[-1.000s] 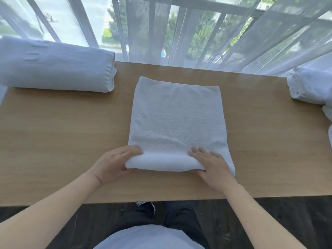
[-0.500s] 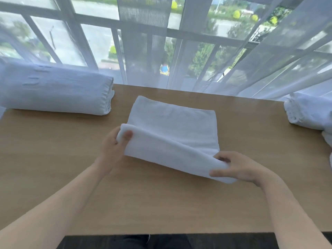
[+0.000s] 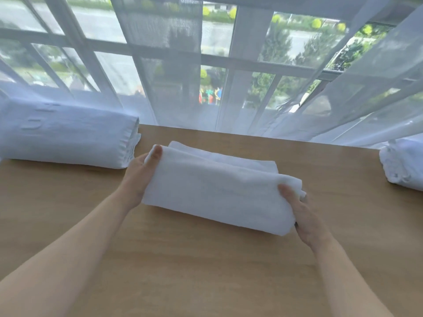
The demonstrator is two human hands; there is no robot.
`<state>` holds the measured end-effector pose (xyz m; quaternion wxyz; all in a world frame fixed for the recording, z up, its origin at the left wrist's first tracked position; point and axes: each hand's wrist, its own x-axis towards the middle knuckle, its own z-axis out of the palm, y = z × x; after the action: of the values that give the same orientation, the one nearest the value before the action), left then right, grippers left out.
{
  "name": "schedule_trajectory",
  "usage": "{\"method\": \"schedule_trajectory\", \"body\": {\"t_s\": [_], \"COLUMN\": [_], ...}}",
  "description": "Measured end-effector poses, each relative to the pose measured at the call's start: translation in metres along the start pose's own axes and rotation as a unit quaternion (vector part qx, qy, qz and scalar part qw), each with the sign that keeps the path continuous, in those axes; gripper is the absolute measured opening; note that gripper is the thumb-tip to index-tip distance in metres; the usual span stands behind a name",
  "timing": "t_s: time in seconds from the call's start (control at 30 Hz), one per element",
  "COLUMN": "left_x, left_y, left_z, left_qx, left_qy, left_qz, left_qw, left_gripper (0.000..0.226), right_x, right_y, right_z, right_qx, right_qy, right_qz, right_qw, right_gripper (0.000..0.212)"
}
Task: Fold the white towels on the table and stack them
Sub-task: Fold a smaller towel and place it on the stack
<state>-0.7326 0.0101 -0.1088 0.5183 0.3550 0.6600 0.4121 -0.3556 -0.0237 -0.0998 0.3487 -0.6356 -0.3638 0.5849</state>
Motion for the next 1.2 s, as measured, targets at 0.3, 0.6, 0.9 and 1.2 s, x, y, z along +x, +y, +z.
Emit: {"method": "schedule_trajectory", "body": {"t_s": [0.3,0.6,0.9,1.2], "left_x": [0.011,0.043,0.048,-0.023], "left_y": [-0.027,-0.027,-0.032,-0.065], "left_z": [-0.016,0.019,0.024,-0.016], "left_qx": [0.057,0.12,0.231,0.156], "left_qy": [-0.143,0.053,0.094,0.073], "left_qz": [-0.023,-0.059,-0.054,-0.077], "left_qw": [0.988,0.99,0.967,0.982], "left_gripper": [0.069,0.048,0.044,0.034], "right_x": [0.06,0.104,0.116,0.032], "right_y": [-0.01,0.0,-0.018,0.004], "right_z": [0.002,0.007,0.016,0.023], "right_qx": [-0.021,-0.141,-0.345,-0.082], "right_qy": [0.049,0.103,0.151,0.028], "right_qz": [0.018,0.051,0.027,0.119], "right_qw": [0.998,0.983,0.926,0.989], "right_gripper": [0.034,0.051,0.053,0.05]}}
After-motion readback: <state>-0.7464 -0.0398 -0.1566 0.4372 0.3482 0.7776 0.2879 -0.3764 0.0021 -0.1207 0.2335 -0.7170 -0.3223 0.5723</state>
